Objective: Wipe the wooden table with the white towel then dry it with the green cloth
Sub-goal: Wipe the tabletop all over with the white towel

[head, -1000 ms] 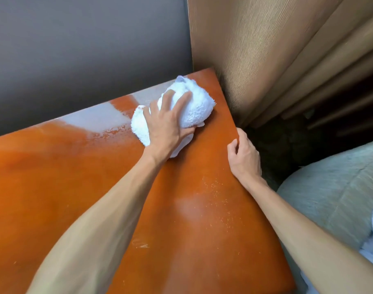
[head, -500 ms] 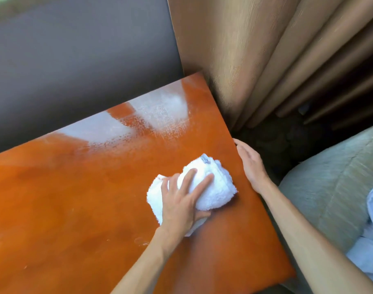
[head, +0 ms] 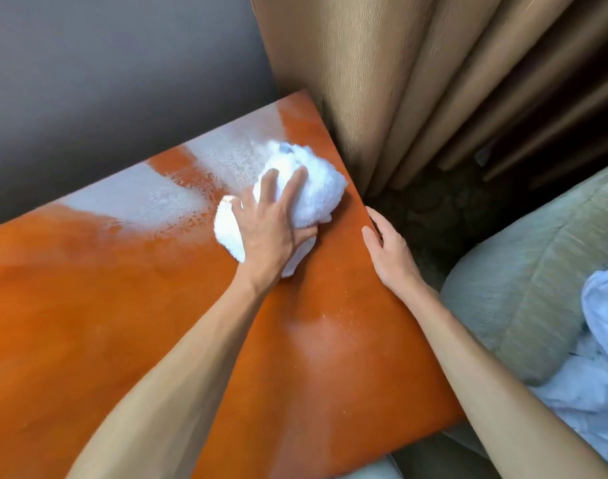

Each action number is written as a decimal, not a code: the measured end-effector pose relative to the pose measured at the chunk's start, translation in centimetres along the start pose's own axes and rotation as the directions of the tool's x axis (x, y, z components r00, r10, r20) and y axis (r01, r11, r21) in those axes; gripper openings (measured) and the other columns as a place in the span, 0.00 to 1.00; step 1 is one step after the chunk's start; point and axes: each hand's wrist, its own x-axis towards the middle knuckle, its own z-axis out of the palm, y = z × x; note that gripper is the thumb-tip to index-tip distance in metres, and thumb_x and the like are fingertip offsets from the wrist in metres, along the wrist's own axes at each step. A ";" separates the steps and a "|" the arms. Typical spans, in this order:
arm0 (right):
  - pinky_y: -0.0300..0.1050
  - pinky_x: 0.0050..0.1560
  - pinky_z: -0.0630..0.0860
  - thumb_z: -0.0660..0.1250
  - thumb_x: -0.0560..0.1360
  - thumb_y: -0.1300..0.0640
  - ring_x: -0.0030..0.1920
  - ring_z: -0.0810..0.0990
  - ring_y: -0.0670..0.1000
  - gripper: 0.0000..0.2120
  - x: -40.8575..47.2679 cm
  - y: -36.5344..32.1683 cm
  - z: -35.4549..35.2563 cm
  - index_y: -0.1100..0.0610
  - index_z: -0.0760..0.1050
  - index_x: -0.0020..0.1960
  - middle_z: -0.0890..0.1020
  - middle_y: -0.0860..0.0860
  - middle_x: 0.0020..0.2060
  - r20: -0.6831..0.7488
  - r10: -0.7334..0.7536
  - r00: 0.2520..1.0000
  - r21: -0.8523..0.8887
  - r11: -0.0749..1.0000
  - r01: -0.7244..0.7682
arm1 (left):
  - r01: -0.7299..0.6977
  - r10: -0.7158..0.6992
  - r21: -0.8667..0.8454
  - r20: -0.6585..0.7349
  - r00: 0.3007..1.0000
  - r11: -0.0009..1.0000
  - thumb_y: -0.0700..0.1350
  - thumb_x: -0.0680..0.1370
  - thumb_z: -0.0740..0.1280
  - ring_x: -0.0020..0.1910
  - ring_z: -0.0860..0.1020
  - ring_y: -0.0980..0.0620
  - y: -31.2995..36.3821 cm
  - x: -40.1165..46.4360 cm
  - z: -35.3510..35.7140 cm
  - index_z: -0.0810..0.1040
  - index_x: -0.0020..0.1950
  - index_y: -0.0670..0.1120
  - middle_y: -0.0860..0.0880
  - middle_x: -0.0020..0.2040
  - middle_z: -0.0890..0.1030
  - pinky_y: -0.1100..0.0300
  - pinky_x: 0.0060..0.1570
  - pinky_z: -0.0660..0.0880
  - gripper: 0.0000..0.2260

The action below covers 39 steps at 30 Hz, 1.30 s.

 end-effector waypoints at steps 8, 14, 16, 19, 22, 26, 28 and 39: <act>0.42 0.71 0.65 0.54 0.86 0.50 0.75 0.67 0.48 0.23 -2.3 1.2 -0.5 0.48 0.58 0.80 0.68 0.47 0.76 0.034 -0.010 0.999 -0.060 0.998 0.012 | -0.222 0.222 -0.030 0.009 0.975 0.975 0.63 0.55 0.81 0.56 0.71 0.37 2.8 -18.1 0.9 0.66 0.74 0.58 0.45 0.69 0.69 0.39 0.53 0.72 0.50; 0.38 0.70 0.60 0.54 0.86 0.49 0.77 0.64 0.48 0.25 -3.6 2.2 -0.5 0.49 0.54 0.81 0.64 0.47 0.78 0.034 -0.014 0.999 -0.167 0.986 0.020 | -0.298 0.299 -0.046 -0.002 0.954 0.953 0.66 0.58 0.78 0.56 0.71 0.39 1.9 -18.1 1.7 0.64 0.75 0.59 0.46 0.69 0.70 0.41 0.54 0.71 0.48; 0.36 0.70 0.57 0.54 0.86 0.51 0.77 0.63 0.48 0.25 -4.2 2.5 -0.6 0.51 0.54 0.81 0.63 0.48 0.79 0.016 -0.021 1.000 -0.200 0.980 0.024 | -0.253 0.253 -0.066 -0.020 0.967 0.965 0.67 0.62 0.76 0.56 0.72 0.37 1.4 -16.4 1.6 0.65 0.76 0.59 0.45 0.69 0.71 0.41 0.55 0.71 0.44; 0.40 0.72 0.58 0.53 0.86 0.48 0.78 0.61 0.49 0.27 -5.6 3.3 -0.6 0.48 0.49 0.82 0.59 0.47 0.80 0.036 -0.029 0.999 -0.257 0.966 0.037 | -0.132 0.130 -0.075 -0.027 0.991 0.988 0.69 0.65 0.71 0.57 0.72 0.37 0.7 -11.8 1.2 0.68 0.76 0.58 0.44 0.70 0.72 0.43 0.54 0.69 0.40; 0.48 0.74 0.61 0.50 0.85 0.44 0.78 0.62 0.50 0.28 -7.2 4.6 -0.2 0.43 0.43 0.82 0.58 0.47 0.80 0.042 -0.039 0.998 -0.306 0.951 0.050 | -0.052 0.052 -0.022 -0.012 0.999 0.998 0.69 0.65 0.73 0.58 0.72 0.36 0.1 -6.6 0.5 0.65 0.76 0.59 0.45 0.71 0.70 0.43 0.54 0.68 0.42; 0.49 0.73 0.64 0.49 0.85 0.44 0.76 0.66 0.52 0.28 -8.2 5.3 -0.1 0.44 0.43 0.82 0.61 0.48 0.79 0.011 -0.043 0.999 -0.342 0.939 0.044 | -0.041 0.041 0.017 -0.008 0.999 0.999 0.68 0.66 0.73 0.59 0.71 0.36 0.0 -3.0 0.0 0.63 0.77 0.59 0.45 0.72 0.68 0.43 0.56 0.68 0.42; 0.49 0.72 0.66 0.50 0.85 0.44 0.75 0.68 0.53 0.28 -8.4 5.3 -0.1 0.45 0.45 0.82 0.63 0.49 0.79 -0.003 -0.047 0.999 -0.346 0.937 0.043 | -0.028 0.029 0.039 -0.008 1.000 0.999 0.66 0.66 0.74 0.59 0.71 0.36 0.5 -3.2 0.1 0.62 0.77 0.59 0.45 0.73 0.67 0.43 0.57 0.69 0.43; 0.58 0.64 0.75 0.52 0.83 0.43 0.68 0.76 0.58 0.27 -9.0 5.2 0.5 0.47 0.54 0.80 0.73 0.52 0.73 -0.097 -0.047 0.994 -0.368 0.930 0.008 | -0.236 0.235 -0.089 -0.022 0.972 0.968 0.62 0.60 0.79 0.58 0.71 0.36 1.8 -15.5 0.7 0.63 0.77 0.58 0.43 0.70 0.69 0.40 0.56 0.70 0.48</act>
